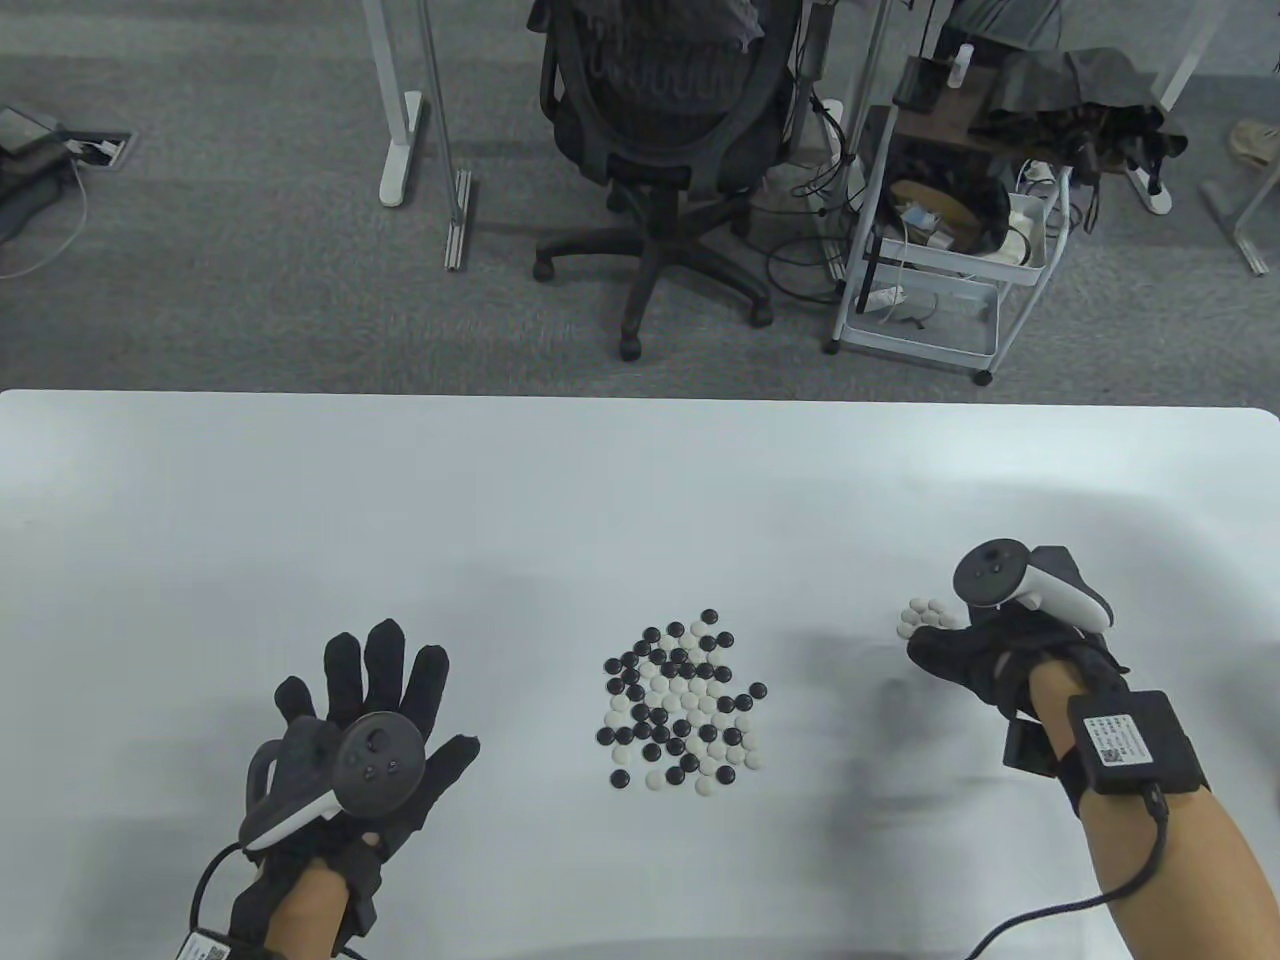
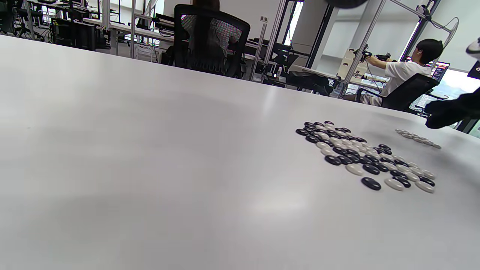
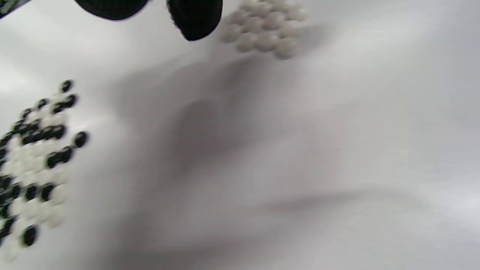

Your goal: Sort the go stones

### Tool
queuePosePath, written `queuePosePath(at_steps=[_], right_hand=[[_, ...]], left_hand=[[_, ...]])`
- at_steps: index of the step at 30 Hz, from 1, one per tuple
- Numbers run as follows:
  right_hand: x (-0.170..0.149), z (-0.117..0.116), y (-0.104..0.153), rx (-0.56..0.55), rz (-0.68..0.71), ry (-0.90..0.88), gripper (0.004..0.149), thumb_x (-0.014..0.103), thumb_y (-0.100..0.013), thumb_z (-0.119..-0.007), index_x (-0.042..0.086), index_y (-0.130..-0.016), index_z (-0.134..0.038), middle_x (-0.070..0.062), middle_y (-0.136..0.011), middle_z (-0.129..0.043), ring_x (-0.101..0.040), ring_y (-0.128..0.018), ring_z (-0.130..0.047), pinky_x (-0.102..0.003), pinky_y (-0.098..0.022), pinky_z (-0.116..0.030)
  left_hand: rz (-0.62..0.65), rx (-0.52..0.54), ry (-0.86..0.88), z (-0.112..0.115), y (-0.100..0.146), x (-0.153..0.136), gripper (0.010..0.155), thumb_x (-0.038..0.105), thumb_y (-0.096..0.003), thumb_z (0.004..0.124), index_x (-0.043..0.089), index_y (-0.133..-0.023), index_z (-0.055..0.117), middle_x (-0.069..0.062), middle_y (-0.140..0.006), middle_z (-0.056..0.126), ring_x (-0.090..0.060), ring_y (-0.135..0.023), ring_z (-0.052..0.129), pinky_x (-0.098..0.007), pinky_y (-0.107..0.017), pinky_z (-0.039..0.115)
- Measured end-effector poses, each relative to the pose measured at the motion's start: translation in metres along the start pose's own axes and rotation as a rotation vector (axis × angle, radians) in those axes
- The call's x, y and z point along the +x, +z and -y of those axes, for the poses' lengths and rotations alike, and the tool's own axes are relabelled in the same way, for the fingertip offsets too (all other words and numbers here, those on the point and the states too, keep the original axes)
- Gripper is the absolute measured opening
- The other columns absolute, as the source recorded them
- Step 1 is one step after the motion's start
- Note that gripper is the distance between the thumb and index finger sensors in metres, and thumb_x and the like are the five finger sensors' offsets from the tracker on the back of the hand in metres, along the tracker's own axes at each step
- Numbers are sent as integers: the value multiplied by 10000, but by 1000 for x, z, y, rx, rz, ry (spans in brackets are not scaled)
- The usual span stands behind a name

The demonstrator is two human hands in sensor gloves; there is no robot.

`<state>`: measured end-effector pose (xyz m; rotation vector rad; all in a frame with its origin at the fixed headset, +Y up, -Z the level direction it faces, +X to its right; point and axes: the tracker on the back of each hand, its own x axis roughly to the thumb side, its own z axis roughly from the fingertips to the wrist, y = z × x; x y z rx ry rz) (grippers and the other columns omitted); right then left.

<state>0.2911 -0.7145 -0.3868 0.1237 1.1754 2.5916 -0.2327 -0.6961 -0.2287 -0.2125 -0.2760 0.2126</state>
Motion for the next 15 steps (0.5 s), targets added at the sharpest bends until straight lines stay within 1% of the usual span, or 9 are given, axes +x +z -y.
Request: queuePosePath(at_steps=[3, 5, 9, 11, 15], right_hand=[[35, -11, -1, 66, 83, 69, 640, 516, -548, -516, 202, -1098, -606, -242, -1087, 36, -549, -870, 142, -823, -546, -47], [57, -22, -3, 107, 128, 121, 634, 516, -548, -520, 203, -1088, -630, -238, -1091, 24, -548, -874, 136, -823, -547, -52], [96, -48, -12, 184, 200, 226, 624, 516, -550, -524, 214, -1088, -616, -234, -1090, 27, -547, -873, 136, -822, -548, -53], [108, -59, -16, 208, 218, 264, 624, 516, -550, -523, 226, -1101, -569, -235, -1081, 47, -547, -869, 142, -822, -548, -51], [121, -73, -24, 225, 245, 304, 628, 515, -550, -522, 245, -1116, -491, -232, -1063, 86, -546, -863, 152, -822, -547, -46]], left_hand=[[0, 0, -2, 0, 0, 0, 774, 540, -634, 436, 102, -1201, 143, -337, -1164, -102, -615, -956, -106, -849, -517, 1], [1, 2, -1, 0, 0, 1, 775, 539, -635, 436, 99, -1202, 143, -338, -1164, -102, -616, -956, -106, -850, -516, 1], [2, 9, 3, -1, 1, 0, 774, 539, -635, 436, 100, -1202, 145, -337, -1165, -100, -616, -956, -105, -850, -517, 2], [3, 13, 5, -1, 2, 0, 775, 540, -634, 436, 101, -1202, 144, -338, -1165, -101, -616, -956, -107, -850, -517, 1], [4, 17, 5, -1, 2, 0, 776, 539, -635, 436, 98, -1203, 144, -338, -1164, -101, -616, -956, -106, -850, -517, 0]])
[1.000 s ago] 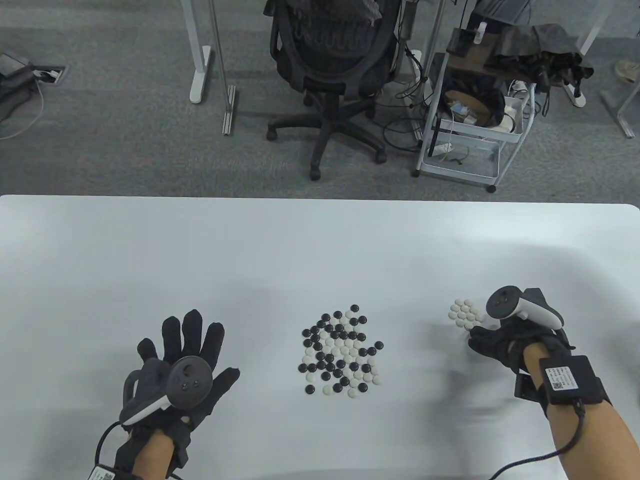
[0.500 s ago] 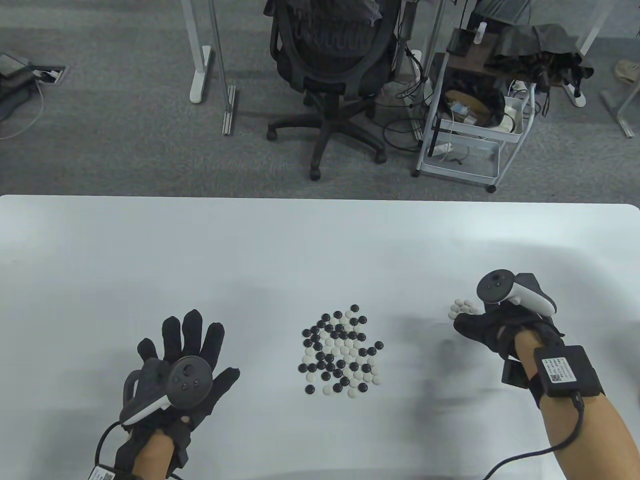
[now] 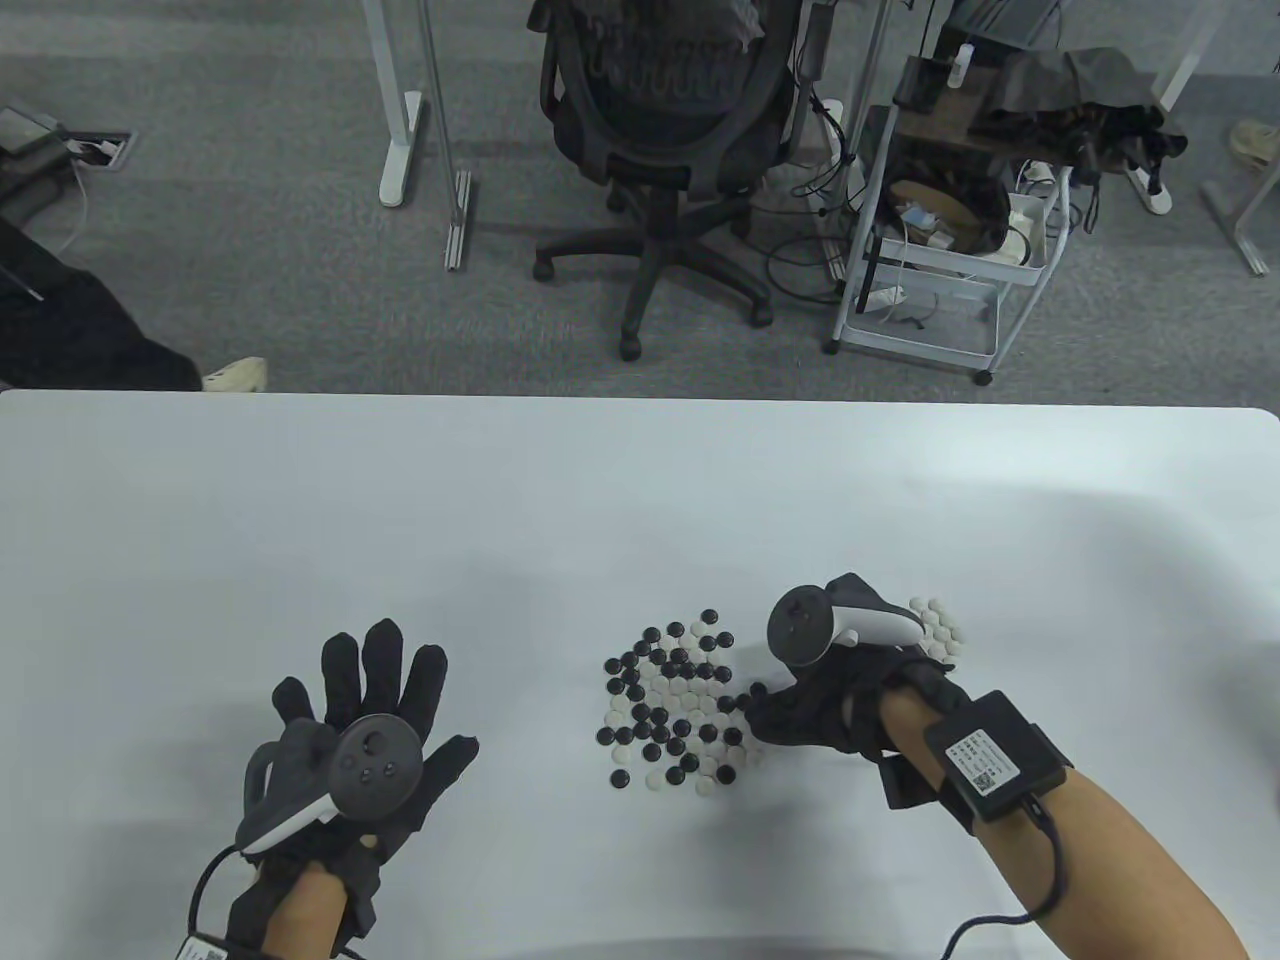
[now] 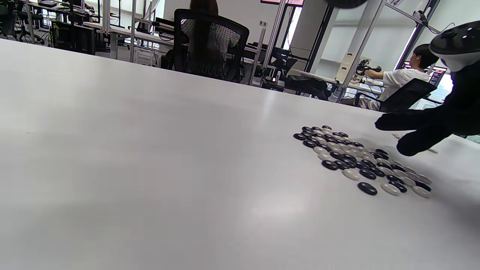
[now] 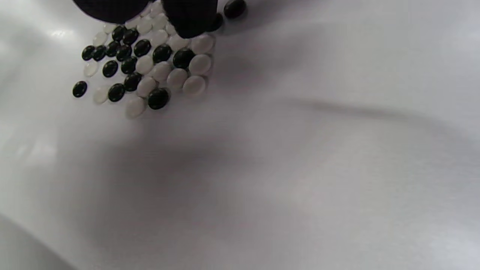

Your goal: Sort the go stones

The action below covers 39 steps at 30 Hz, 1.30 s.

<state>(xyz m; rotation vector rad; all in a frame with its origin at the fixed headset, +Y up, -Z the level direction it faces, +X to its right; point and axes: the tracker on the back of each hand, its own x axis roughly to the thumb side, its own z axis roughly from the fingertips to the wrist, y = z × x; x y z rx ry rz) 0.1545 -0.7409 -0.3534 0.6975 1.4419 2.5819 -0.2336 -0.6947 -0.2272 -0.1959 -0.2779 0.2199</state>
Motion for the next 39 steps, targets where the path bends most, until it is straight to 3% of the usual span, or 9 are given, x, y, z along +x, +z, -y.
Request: queuePosePath(at_steps=[6, 10, 22, 27, 39], right_hand=[[0, -8, -12, 17, -14, 9, 628, 514, -552, -518, 254, -1119, -450, -235, -1057, 94, -547, -861, 153, -822, -544, -47], [-12, -11, -6, 5, -43, 14, 618, 513, -551, -519, 269, -1113, -444, -233, -1062, 84, -545, -863, 150, -821, -547, -48], [-118, -17, 48, -62, -313, -128, 590, 504, -555, -540, 264, -1094, -513, -228, -1072, 60, -543, -866, 146, -821, -547, -44], [-149, -18, 56, -110, -381, -199, 597, 504, -554, -540, 280, -1101, -457, -223, -1056, 94, -541, -859, 162, -818, -544, -31], [-163, -7, 49, -157, -417, -256, 630, 512, -548, -524, 275, -1115, -389, -224, -1040, 124, -543, -854, 170, -817, -542, -27]], left_hand=[[4, -1, -4, 0, 0, 1, 774, 539, -635, 436, 99, -1202, 145, -339, -1164, -100, -616, -956, -105, -849, -517, 1], [6, 5, -3, 0, 1, 1, 774, 540, -634, 436, 103, -1202, 145, -338, -1165, -101, -615, -956, -106, -850, -516, 1], [8, 1, -5, 0, 1, 1, 775, 539, -635, 436, 100, -1203, 146, -339, -1164, -101, -616, -956, -105, -849, -517, 0], [8, -2, -5, 0, 1, 2, 775, 539, -635, 435, 100, -1203, 143, -337, -1164, -103, -614, -956, -107, -849, -517, 0], [4, -7, -2, 0, 0, 2, 774, 539, -635, 436, 100, -1202, 145, -337, -1164, -102, -615, -956, -106, -849, -517, 1]])
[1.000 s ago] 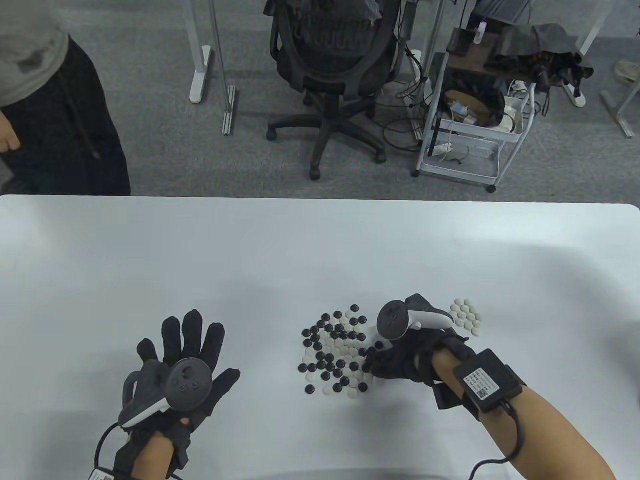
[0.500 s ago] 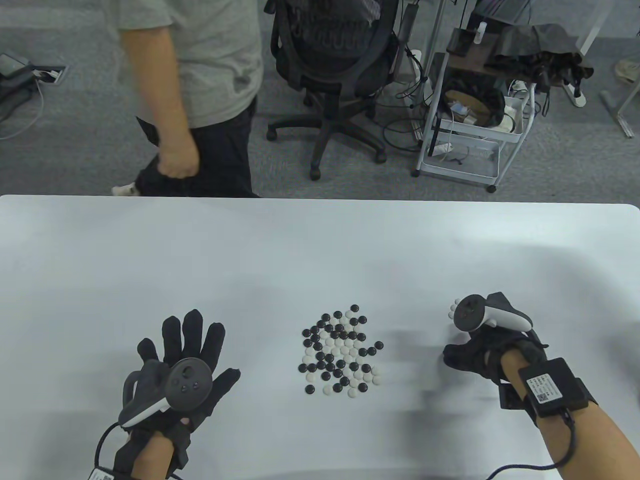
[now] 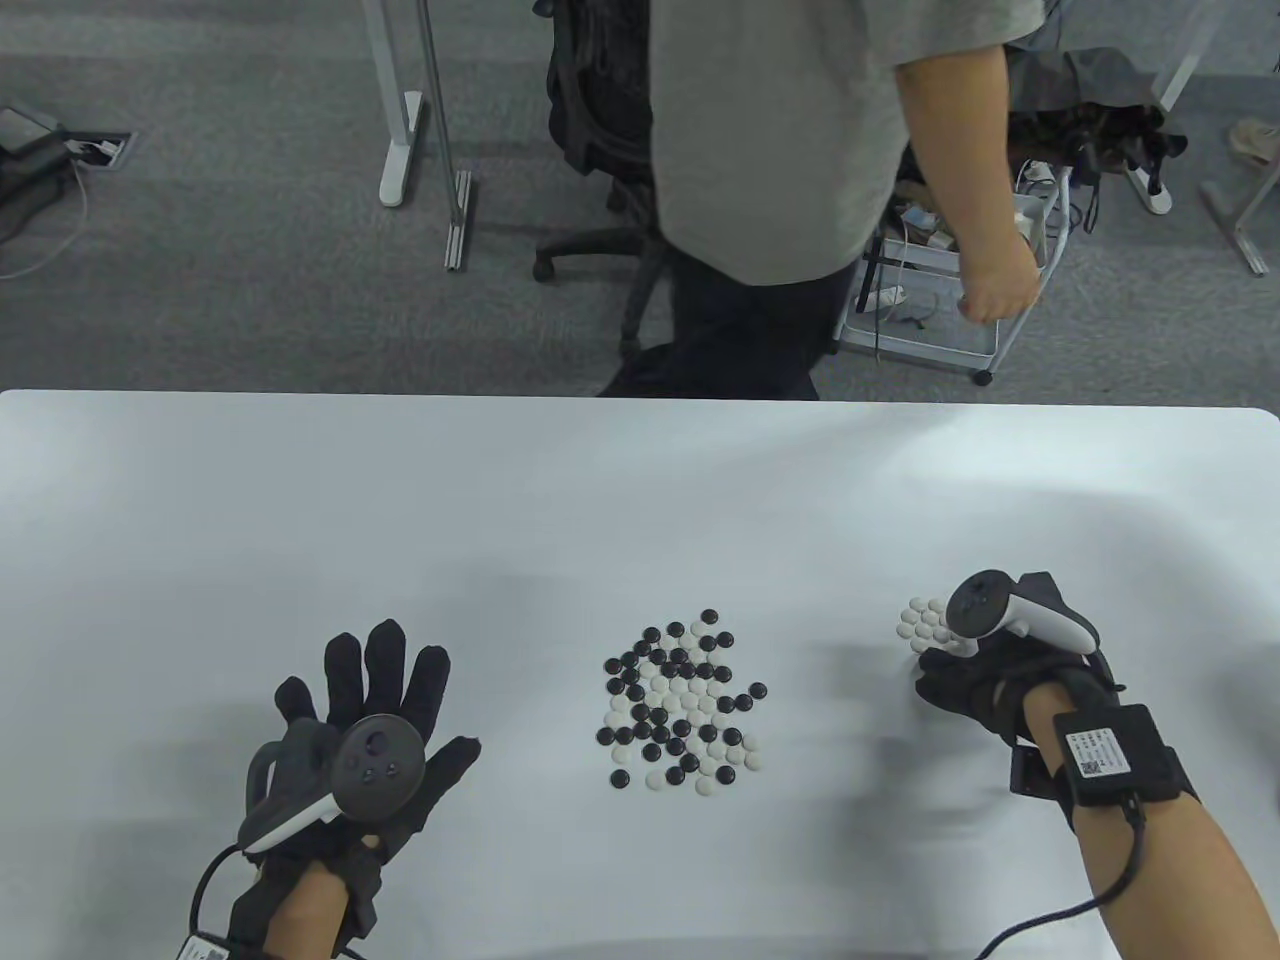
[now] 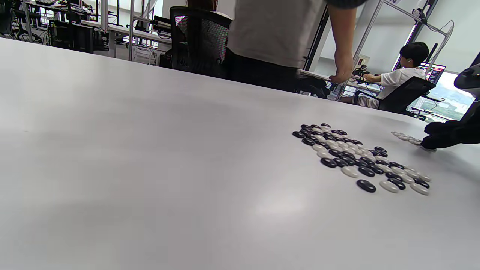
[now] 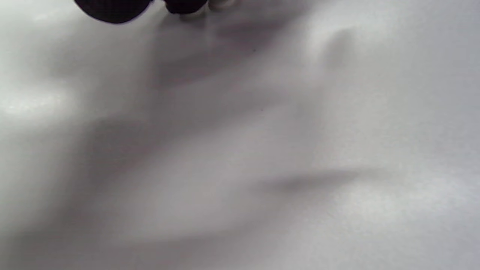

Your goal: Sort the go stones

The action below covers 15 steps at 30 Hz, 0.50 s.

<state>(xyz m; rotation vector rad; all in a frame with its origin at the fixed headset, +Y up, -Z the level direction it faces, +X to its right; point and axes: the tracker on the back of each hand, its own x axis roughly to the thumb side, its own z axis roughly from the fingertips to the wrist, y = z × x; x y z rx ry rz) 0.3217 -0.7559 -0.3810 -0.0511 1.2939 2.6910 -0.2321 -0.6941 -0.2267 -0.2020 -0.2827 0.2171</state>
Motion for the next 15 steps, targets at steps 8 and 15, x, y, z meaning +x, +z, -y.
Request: queuePosePath(at_steps=[8, 15], right_hand=[[20, 20, 20, -55, 106, -76, 650, 519, -545, -512, 235, -1126, -447, -243, -1053, 101, -549, -855, 163, -820, -539, -34], [80, 7, 44, 45, 280, 60, 639, 517, -550, -519, 204, -1102, -595, -247, -1084, 37, -551, -865, 141, -822, -543, -51]], left_hand=[[1, 1, 3, 0, 0, 0, 774, 539, -634, 436, 102, -1202, 145, -338, -1164, -102, -615, -957, -106, -850, -516, 0], [1, -5, -1, 0, -1, 0, 775, 539, -635, 435, 99, -1202, 142, -338, -1164, -102, -616, -955, -107, -849, -517, 0]])
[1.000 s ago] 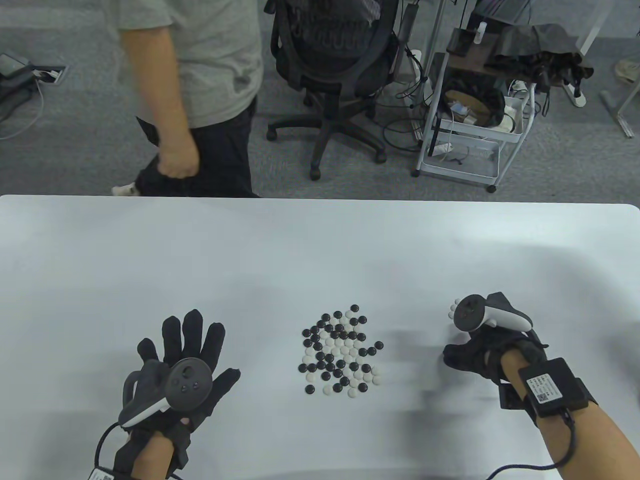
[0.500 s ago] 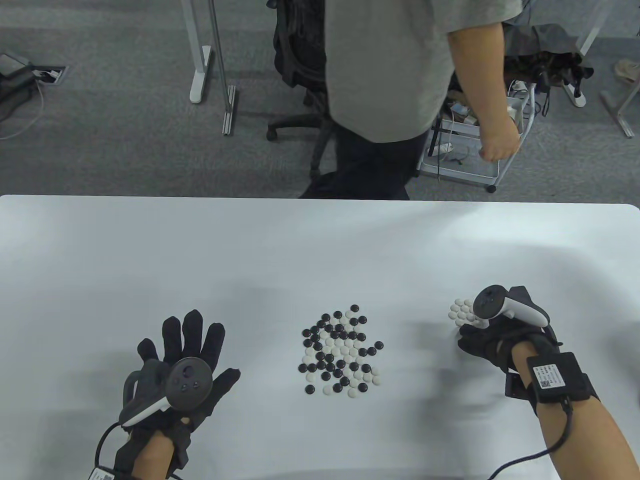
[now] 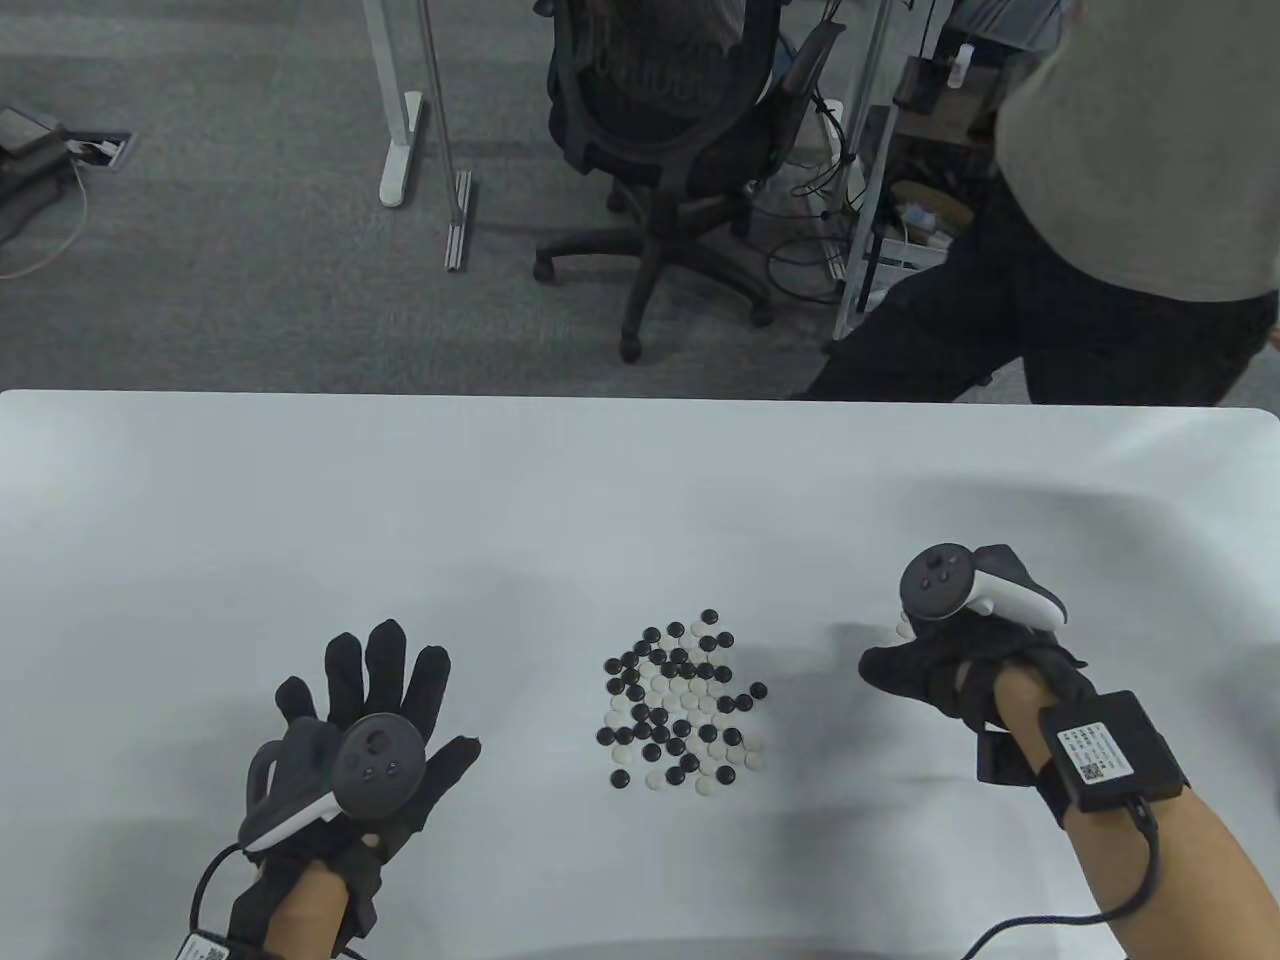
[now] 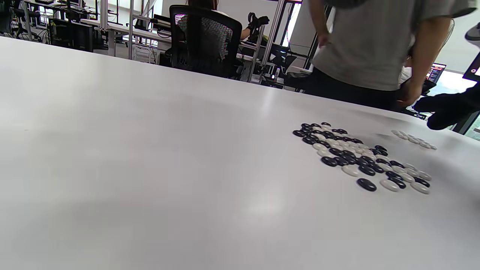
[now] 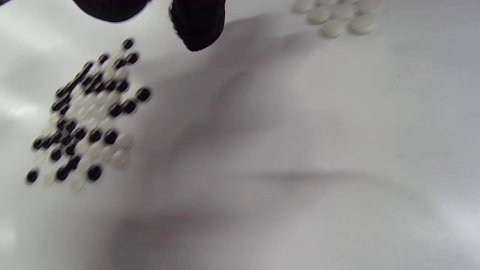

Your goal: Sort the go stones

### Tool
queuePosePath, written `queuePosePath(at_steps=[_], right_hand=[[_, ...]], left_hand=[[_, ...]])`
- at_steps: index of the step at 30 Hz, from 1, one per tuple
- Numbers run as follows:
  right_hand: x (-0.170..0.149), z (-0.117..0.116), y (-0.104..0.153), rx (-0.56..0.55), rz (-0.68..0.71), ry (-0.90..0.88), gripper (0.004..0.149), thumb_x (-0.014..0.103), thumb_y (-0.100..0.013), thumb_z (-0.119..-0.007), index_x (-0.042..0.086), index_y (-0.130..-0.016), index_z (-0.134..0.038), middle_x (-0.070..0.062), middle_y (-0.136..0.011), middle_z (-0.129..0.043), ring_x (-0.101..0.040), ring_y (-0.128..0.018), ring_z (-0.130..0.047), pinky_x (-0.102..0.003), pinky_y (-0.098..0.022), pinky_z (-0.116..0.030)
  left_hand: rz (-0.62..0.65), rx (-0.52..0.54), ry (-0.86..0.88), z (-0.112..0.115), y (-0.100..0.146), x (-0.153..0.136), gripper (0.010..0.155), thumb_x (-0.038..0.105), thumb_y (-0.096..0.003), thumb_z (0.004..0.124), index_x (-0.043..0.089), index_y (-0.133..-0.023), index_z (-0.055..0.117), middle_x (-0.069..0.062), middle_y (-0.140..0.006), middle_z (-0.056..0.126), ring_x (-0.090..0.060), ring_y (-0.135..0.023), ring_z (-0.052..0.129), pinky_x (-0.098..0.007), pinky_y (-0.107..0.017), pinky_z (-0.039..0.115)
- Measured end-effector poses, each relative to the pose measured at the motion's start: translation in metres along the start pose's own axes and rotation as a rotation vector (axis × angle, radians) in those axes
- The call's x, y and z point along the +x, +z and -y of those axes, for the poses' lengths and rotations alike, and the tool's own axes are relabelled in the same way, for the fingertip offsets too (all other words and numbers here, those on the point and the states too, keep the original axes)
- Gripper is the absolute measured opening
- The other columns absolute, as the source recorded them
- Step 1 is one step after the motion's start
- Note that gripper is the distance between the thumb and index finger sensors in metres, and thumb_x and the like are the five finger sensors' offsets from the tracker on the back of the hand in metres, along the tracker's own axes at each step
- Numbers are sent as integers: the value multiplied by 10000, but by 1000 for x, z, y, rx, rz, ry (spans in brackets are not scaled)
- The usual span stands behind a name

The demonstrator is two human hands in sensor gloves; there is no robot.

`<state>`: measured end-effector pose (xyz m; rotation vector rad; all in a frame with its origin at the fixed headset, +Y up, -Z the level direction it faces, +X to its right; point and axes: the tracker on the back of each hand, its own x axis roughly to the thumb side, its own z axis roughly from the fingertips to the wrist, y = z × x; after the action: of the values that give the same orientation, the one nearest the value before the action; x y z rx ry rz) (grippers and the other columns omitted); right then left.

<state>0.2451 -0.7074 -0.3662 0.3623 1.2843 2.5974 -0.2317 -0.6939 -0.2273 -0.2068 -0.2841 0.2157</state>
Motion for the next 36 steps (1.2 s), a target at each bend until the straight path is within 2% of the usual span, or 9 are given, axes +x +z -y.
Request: queuePosePath(at_steps=[6, 10, 14, 17, 20, 23, 29, 32, 36], right_hand=[[57, -40, -13, 130, 111, 189, 625, 516, -553, -529, 221, -1103, -566, -244, -1082, 38, -549, -866, 137, -820, -546, -59], [76, -58, -22, 169, 152, 236, 625, 515, -554, -530, 231, -1110, -525, -242, -1074, 55, -548, -863, 142, -820, -546, -56], [80, -70, -31, 176, 165, 259, 632, 516, -553, -528, 243, -1120, -463, -241, -1062, 82, -548, -859, 150, -820, -545, -52], [70, -79, -33, 174, 154, 270, 615, 515, -553, -525, 281, -1110, -412, -242, -1052, 91, -549, -854, 149, -820, -543, -58], [50, -83, -22, 155, 135, 230, 608, 511, -552, -532, 287, -1106, -420, -241, -1055, 85, -548, -857, 144, -819, -545, -57], [16, -74, -10, 115, 50, 209, 592, 507, -553, -541, 287, -1098, -466, -235, -1060, 76, -547, -860, 143, -820, -546, -55], [-53, -47, -4, 25, -125, 13, 561, 493, -559, -558, 288, -1081, -527, -218, -1058, 86, -541, -857, 160, -818, -540, -28], [-56, -42, -7, -32, -133, 63, 559, 486, -557, -569, 284, -1077, -531, -207, -1056, 88, -538, -860, 158, -817, -541, -25], [-47, -37, -15, -62, -175, 165, 606, 507, -544, -532, 291, -1101, -430, -204, -1038, 132, -533, -856, 176, -815, -540, -15]], left_hand=[[2, 3, -3, 0, 0, 1, 774, 539, -635, 436, 101, -1202, 147, -338, -1164, -100, -616, -956, -105, -849, -517, 1], [1, 5, -1, 0, 1, 0, 774, 538, -635, 438, 100, -1202, 146, -338, -1164, -101, -616, -955, -105, -850, -516, 1], [3, 12, -1, 0, 1, 0, 774, 539, -634, 437, 102, -1202, 145, -337, -1164, -102, -616, -956, -106, -849, -517, 1], [2, 15, -2, -1, 2, 0, 773, 538, -635, 437, 102, -1202, 146, -337, -1164, -101, -615, -956, -106, -849, -517, 0], [4, 22, 2, -1, 3, 0, 773, 538, -635, 438, 101, -1203, 146, -338, -1164, -101, -616, -956, -105, -849, -517, 0], [3, 18, 1, -1, 2, -1, 774, 538, -635, 439, 100, -1203, 148, -338, -1164, -101, -616, -956, -105, -849, -517, 1], [8, 6, -11, 1, 1, 1, 774, 539, -635, 438, 102, -1203, 145, -337, -1164, -101, -615, -956, -107, -849, -517, -1], [5, 6, -9, 1, 1, 1, 774, 538, -635, 438, 101, -1203, 146, -337, -1164, -102, -614, -956, -107, -848, -518, -1], [-2, 11, -2, 0, 1, -1, 774, 539, -635, 438, 100, -1203, 147, -337, -1165, -102, -615, -956, -107, -849, -517, -1]])
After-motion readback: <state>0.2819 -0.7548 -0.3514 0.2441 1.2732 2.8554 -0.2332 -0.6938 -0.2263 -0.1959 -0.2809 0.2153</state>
